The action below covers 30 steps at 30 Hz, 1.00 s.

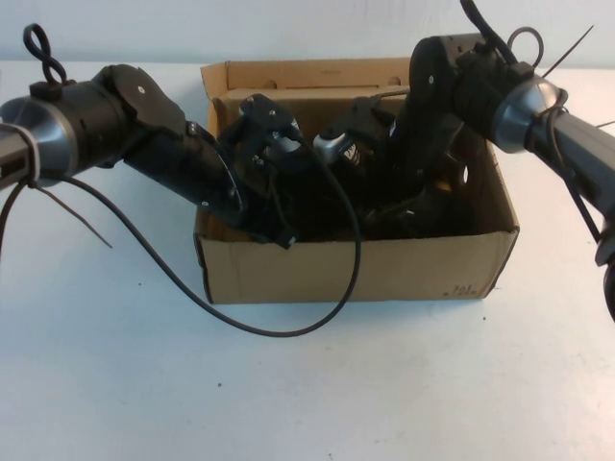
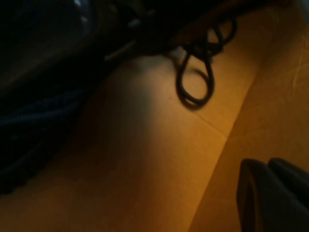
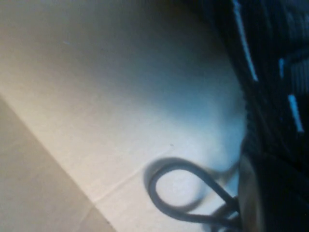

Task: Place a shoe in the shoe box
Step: Place the shoe in the shoe box

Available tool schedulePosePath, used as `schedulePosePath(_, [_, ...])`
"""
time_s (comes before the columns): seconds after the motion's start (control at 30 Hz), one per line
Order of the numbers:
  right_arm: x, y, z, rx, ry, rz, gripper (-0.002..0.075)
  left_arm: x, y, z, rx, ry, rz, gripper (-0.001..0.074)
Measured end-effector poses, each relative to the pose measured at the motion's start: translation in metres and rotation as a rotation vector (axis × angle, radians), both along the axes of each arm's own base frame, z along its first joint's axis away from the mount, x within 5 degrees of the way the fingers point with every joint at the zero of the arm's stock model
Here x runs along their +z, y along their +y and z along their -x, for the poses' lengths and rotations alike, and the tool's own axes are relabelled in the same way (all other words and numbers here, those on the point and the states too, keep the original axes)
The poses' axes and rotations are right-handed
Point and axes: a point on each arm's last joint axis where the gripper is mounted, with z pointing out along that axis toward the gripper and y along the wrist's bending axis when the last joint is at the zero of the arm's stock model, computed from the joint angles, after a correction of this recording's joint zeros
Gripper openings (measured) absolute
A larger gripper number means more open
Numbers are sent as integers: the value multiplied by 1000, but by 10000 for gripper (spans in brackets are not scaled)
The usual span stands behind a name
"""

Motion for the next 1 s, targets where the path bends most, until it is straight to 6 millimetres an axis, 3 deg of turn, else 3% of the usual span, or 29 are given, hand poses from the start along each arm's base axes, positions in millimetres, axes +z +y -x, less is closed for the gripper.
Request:
schedulePosePath(0.13, [-2, -2, -4, -22, -19, 17, -17, 0, 0, 2, -12, 11, -2, -1])
schedulePosePath(0.37, [19, 1, -14, -41, -141, -29, -17, -1, 0, 2, -14, 12, -4, -1])
schedulePosePath(0.77, [22, -1, -10, -22, -87, -43, -17, -1, 0, 2, -20, 15, -4, -1])
schedulePosePath(0.87, [34, -1, -6, -21, -93, -64, -17, -1, 0, 2, -28, 11, -5, -1])
schedulePosePath(1.0, [69, -7, 3, -42, -126, -135, -17, 8, 1, 5, -48, -17, -11, -1])
